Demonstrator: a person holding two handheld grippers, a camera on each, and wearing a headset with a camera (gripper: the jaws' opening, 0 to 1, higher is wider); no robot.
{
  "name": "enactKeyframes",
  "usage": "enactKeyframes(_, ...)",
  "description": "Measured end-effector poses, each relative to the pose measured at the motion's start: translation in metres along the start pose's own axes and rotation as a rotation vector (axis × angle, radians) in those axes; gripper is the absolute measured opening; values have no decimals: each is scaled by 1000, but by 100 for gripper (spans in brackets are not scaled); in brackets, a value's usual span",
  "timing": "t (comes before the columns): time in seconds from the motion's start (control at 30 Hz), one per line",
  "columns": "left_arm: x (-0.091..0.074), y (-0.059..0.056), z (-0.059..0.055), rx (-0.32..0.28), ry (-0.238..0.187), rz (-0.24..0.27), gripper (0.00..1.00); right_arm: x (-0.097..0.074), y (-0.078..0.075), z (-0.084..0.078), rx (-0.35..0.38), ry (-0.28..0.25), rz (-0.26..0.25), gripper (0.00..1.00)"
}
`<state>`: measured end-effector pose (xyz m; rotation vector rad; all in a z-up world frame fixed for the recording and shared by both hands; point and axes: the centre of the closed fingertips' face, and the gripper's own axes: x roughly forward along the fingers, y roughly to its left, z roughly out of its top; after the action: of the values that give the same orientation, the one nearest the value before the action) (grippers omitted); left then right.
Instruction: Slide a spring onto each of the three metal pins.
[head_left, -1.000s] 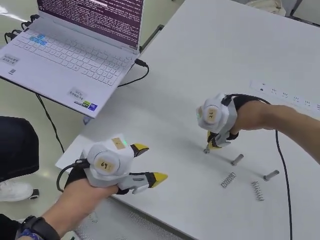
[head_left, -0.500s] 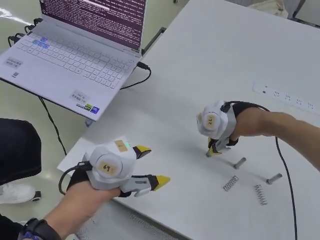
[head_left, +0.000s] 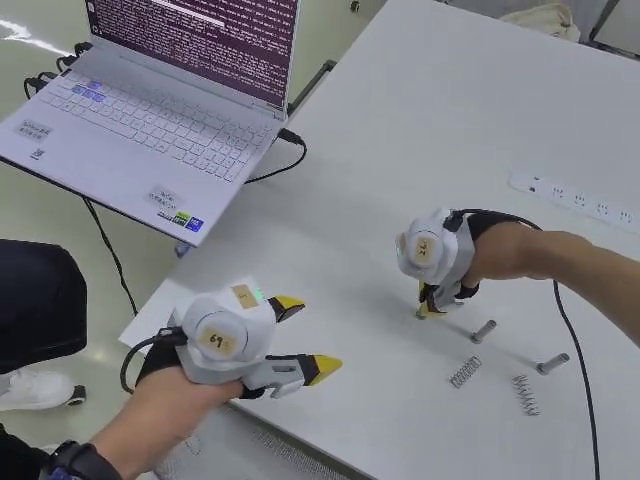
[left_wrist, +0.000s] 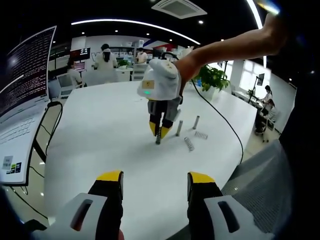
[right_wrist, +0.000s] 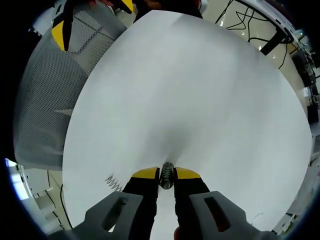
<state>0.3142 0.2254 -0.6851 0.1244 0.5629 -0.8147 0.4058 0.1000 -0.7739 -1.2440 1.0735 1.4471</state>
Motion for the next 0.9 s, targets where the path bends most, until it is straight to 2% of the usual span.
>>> enactKeyframes(0.3,0,-2,1,4,1,-6,46,-10,3,-2,-3,-5,-10,16)
enactKeyframes(0.73,1,-5,5,19,-2,-12,47,-23,1,0,7,-39,-48,21)
enactKeyframes(0.9,1,-6,8,22,-5,-12,47,-32,1,0,39,-71,-76,23)
